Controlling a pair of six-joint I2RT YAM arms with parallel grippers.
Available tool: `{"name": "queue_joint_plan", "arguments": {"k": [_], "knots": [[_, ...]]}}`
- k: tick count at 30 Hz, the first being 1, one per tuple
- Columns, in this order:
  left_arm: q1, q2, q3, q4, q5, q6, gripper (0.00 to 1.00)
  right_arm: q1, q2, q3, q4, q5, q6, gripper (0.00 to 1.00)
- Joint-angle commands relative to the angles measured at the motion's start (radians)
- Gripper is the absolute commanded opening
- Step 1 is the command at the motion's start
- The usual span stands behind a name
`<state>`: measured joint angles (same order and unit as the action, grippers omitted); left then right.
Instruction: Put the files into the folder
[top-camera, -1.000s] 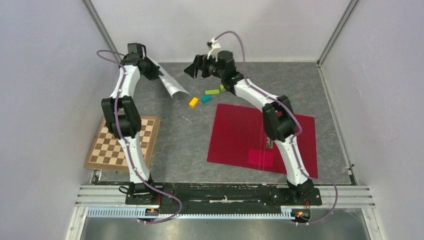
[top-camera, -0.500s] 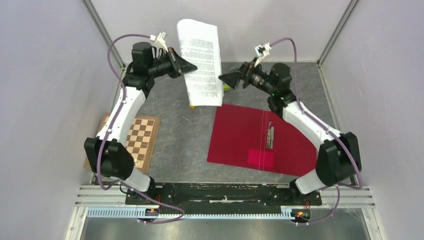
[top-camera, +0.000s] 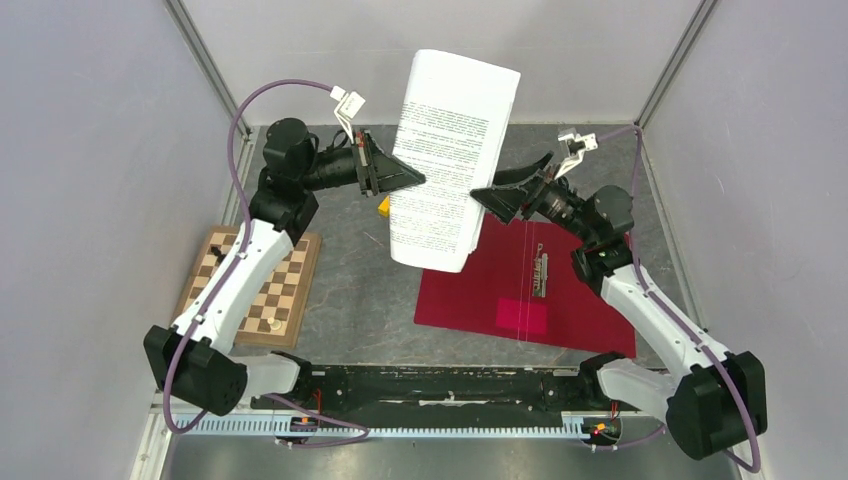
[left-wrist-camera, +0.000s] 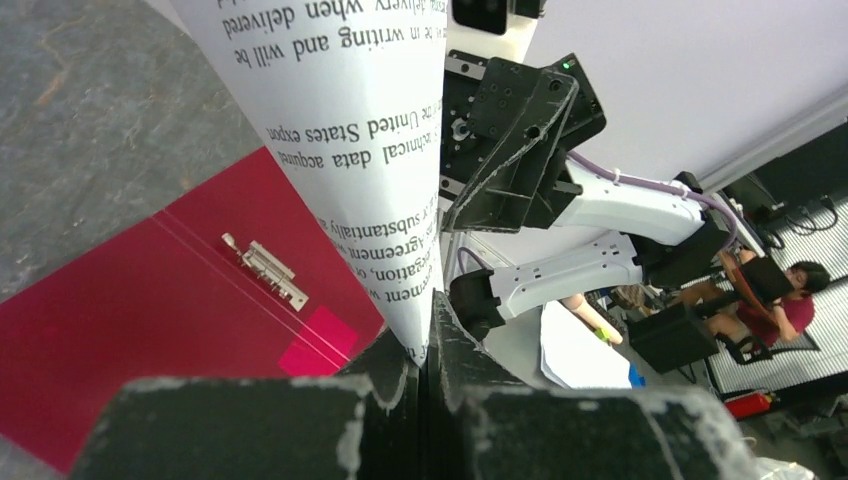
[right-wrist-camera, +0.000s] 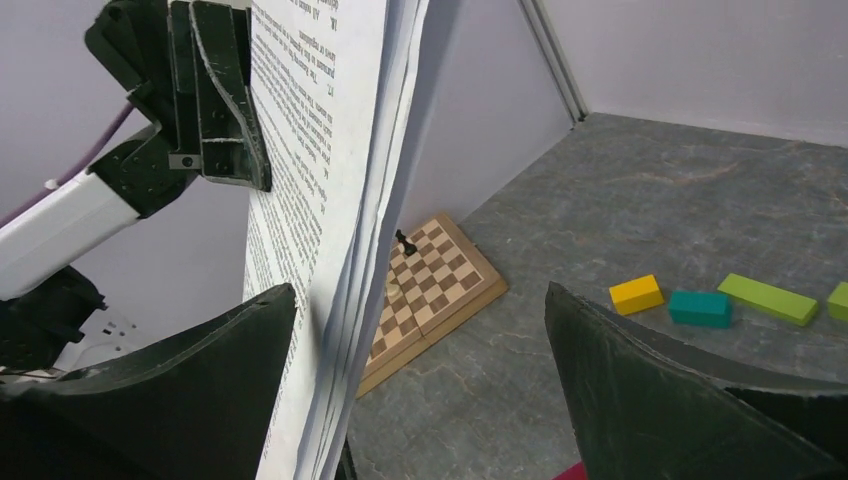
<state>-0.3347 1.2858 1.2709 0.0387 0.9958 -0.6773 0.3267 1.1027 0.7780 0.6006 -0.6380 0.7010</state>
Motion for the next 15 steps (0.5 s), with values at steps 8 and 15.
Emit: {"name": "queue_joint_plan", "arguments": {"k": [8,15], "knots": [[-0.069,0.005,-0.042,0.165,0.063,-0.078,0.02,-0.003,-0.075,-0.09,0.305,-0.039,0.224,0.95],[-0.09,0.036,-0.049,0.167,0.056,-0.078,0.02,-0.003,-0.086,-0.063,0.2,0.0,0.158,0.75]]}}
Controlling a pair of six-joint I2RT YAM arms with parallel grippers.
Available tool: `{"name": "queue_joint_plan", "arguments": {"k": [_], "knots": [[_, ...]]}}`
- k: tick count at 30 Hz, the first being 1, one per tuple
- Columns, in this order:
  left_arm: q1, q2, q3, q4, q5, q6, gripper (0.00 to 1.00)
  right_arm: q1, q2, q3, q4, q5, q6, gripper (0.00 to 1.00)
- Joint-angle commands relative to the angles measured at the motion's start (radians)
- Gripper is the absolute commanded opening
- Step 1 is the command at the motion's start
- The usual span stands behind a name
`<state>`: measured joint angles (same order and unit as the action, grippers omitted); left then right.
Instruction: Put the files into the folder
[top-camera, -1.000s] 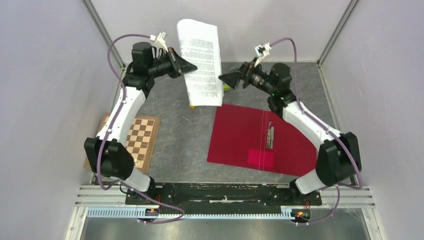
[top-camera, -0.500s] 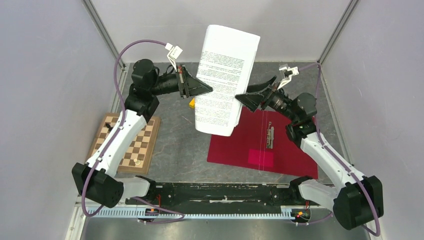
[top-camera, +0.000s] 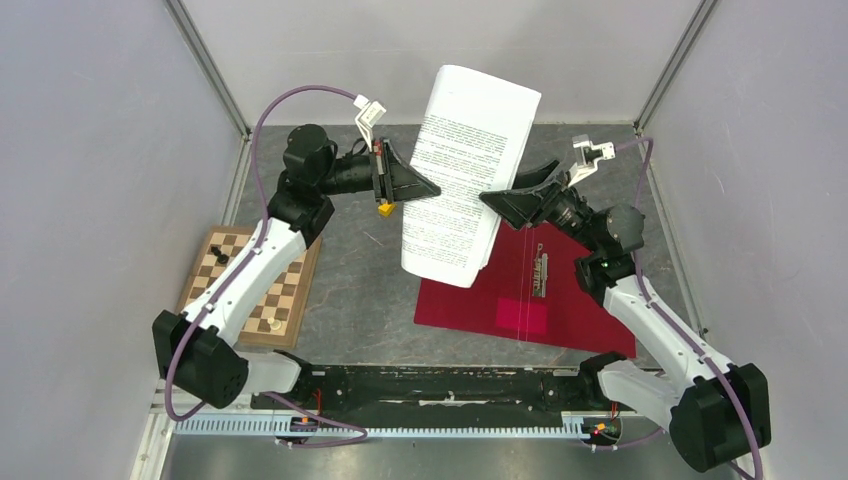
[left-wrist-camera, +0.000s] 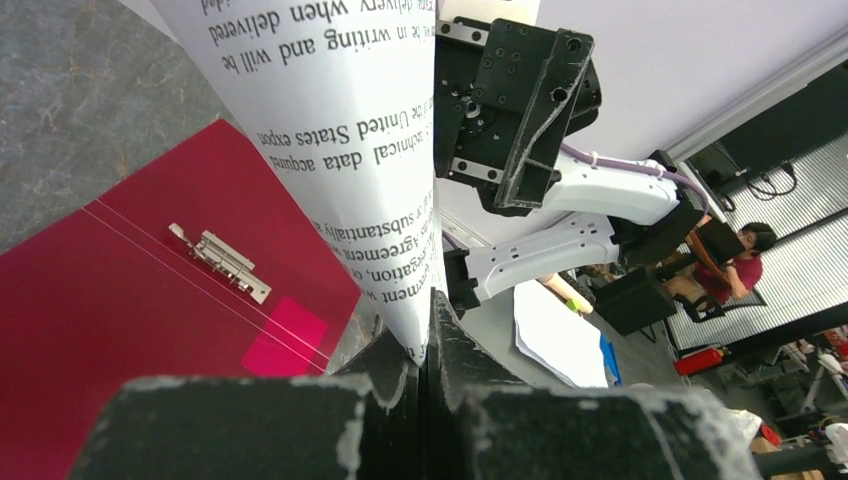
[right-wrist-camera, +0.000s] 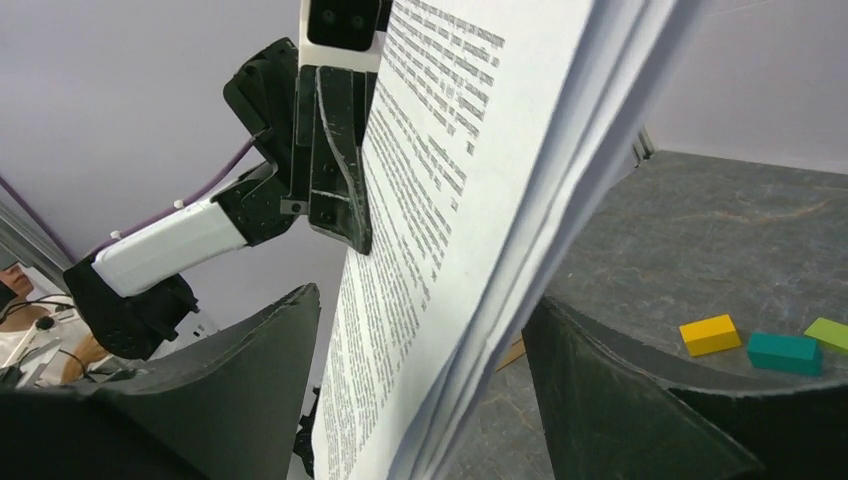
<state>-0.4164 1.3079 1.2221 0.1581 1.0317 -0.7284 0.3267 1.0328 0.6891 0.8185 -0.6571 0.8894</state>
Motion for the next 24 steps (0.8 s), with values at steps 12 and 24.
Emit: {"name": "queue_joint_plan", "arguments": {"k": [12,24], "knots": [[-0.022,0.057,0.005,-0.15,-0.08,0.073,0.46,0.001,0.001,0.128,-0.39,0.129,-0.263,0.0],[-0.043,0.143,0.095,-0.551,-0.722,0.159,0.63,0.026,-0.009,0.297,-0.986,0.57,-0.556,0.0]]}}
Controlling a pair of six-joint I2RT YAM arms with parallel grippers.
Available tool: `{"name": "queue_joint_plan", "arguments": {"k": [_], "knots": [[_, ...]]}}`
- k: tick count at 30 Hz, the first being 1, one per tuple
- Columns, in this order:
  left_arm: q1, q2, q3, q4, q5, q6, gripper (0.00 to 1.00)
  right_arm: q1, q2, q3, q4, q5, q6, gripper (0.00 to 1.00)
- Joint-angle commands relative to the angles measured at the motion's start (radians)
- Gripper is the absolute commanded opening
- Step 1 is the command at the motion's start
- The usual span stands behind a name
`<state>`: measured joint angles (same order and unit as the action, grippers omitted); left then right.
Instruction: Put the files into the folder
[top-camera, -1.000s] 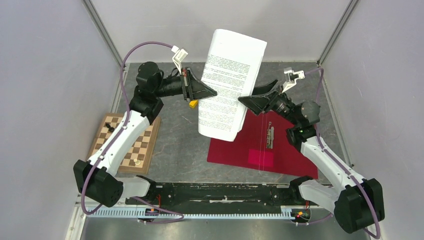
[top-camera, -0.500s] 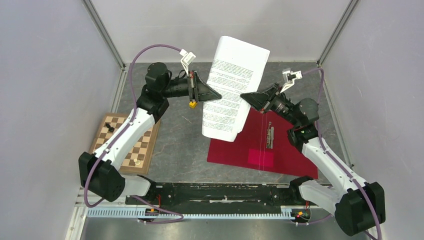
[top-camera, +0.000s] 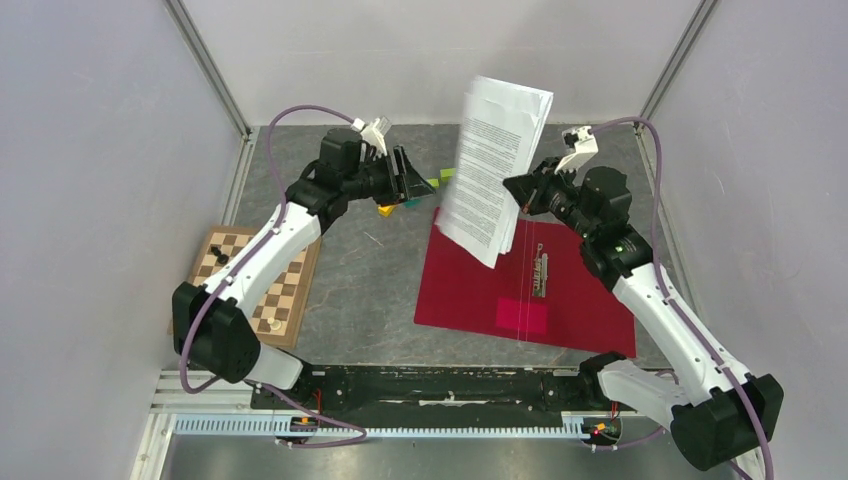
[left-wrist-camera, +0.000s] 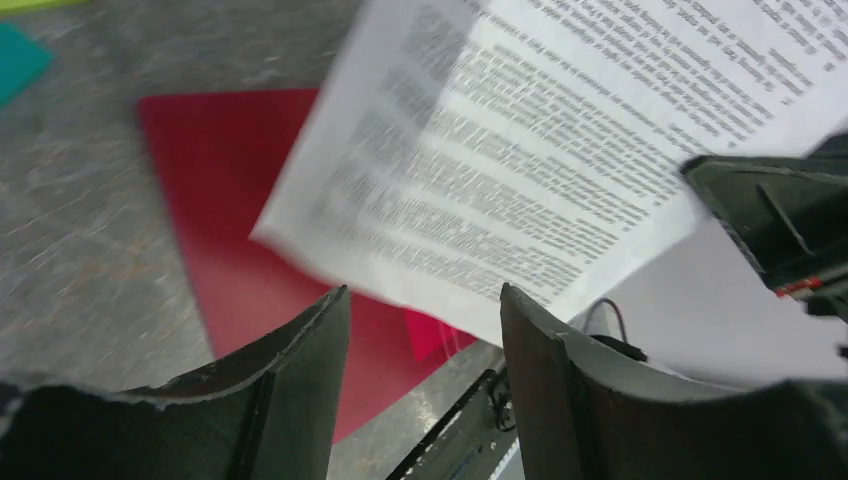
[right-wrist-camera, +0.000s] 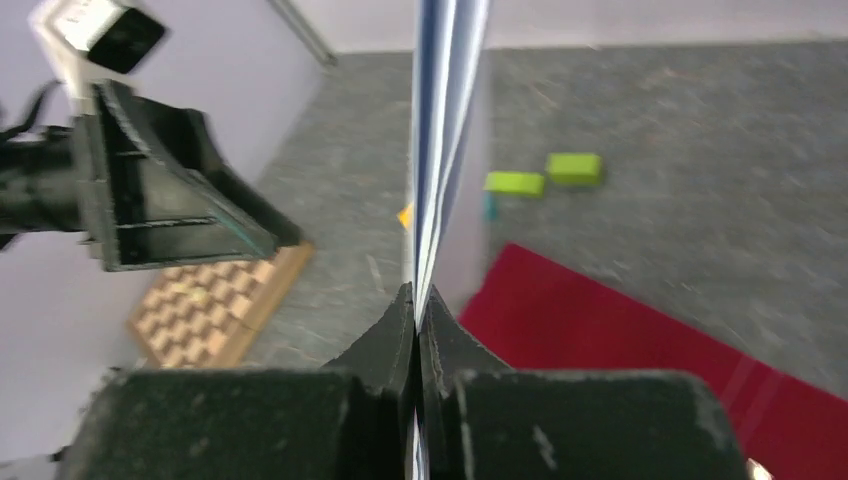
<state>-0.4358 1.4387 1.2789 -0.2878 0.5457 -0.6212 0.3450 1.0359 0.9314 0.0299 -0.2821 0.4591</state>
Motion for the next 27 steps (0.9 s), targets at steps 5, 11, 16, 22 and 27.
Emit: {"name": "queue_joint_plan", "arguments": {"k": [5,11,16,22,27], "knots": [[-0.118,0.054,0.014,-0.113,-0.357,0.042,0.63,0.009,-0.029,0.085,-0.288,0.299,-0.166,0.0],[-0.322,0.195,0.052,-0.129,-0.537,-0.005,0.59,0.013,-0.047,0.174,-0.437,0.543,-0.225,0.0],[-0.479,0.366,0.154,-0.132,-0.634,-0.049,0.53,0.013,-0.071,0.216,-0.5,0.678,-0.248,0.0],[-0.612,0.591,0.344,-0.118,-0.66,-0.083,0.49,0.012,-0.068,0.311,-0.573,0.847,-0.305,0.0],[-0.662,0.746,0.542,-0.163,-0.723,-0.077,0.45,0.012,-0.077,0.338,-0.6,0.88,-0.32,0.0]]}}
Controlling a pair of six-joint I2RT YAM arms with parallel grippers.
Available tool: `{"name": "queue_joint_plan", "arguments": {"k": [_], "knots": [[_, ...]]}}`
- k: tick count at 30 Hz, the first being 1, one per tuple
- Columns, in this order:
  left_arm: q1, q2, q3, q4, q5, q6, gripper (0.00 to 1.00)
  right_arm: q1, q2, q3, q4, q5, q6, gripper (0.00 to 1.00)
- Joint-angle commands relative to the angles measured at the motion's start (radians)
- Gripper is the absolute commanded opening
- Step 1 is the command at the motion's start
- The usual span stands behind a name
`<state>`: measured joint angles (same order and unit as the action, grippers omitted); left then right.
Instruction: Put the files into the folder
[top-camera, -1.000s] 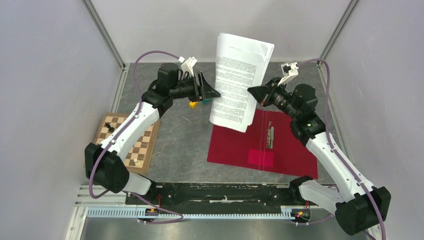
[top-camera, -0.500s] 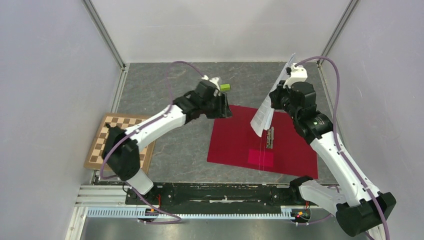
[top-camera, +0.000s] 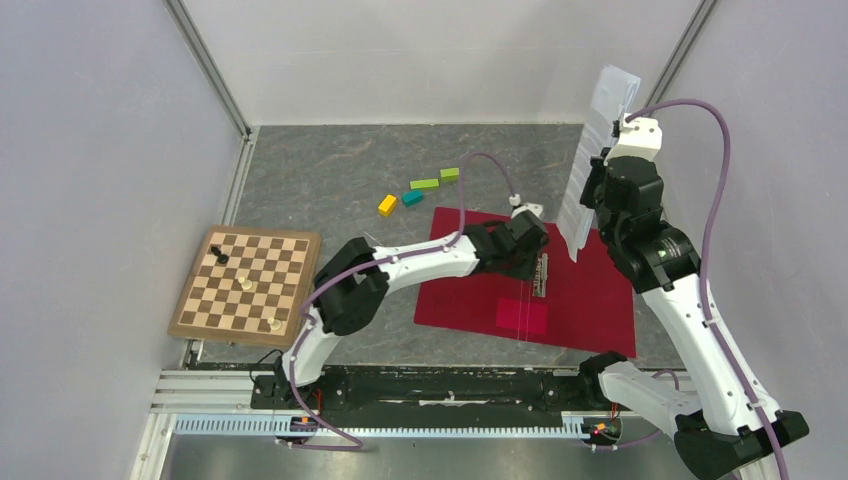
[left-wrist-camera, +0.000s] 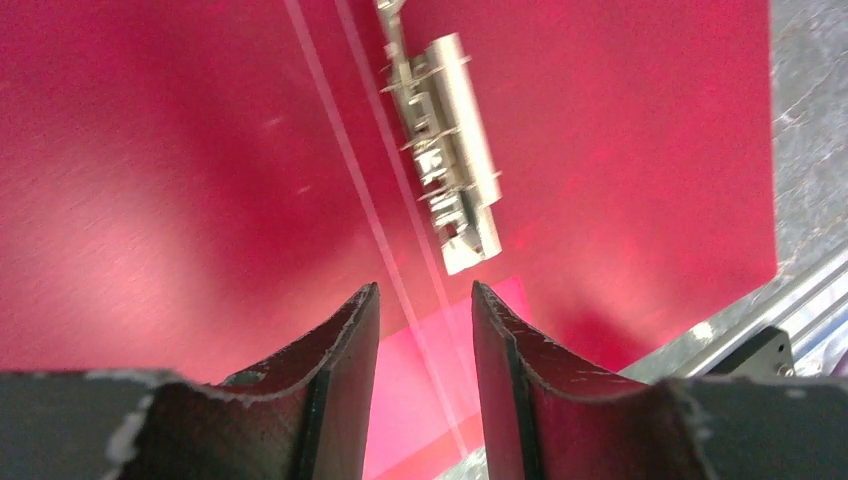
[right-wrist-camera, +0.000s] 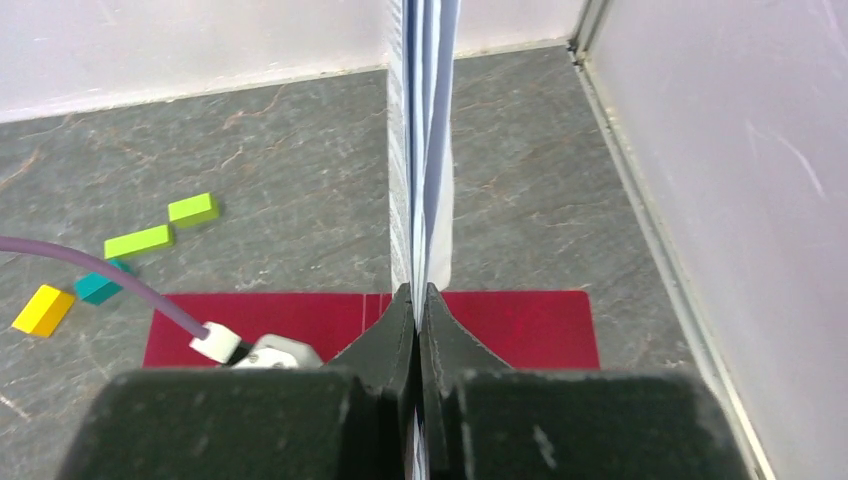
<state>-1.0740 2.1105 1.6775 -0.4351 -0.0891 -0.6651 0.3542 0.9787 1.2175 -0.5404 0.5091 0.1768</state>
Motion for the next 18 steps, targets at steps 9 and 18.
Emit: {"name": "queue_joint_plan", "arguments": {"k": [9,18], "knots": [[-0.045,0.226,0.318,-0.003,-0.146,0.004,0.43,0.003,-0.049,0.031,-0.05,0.076,-0.043,0.0],[-0.065,0.329,0.42,0.0,-0.159,0.031,0.39,0.003,-0.067,0.023,-0.056,0.085,-0.048,0.0]]}}
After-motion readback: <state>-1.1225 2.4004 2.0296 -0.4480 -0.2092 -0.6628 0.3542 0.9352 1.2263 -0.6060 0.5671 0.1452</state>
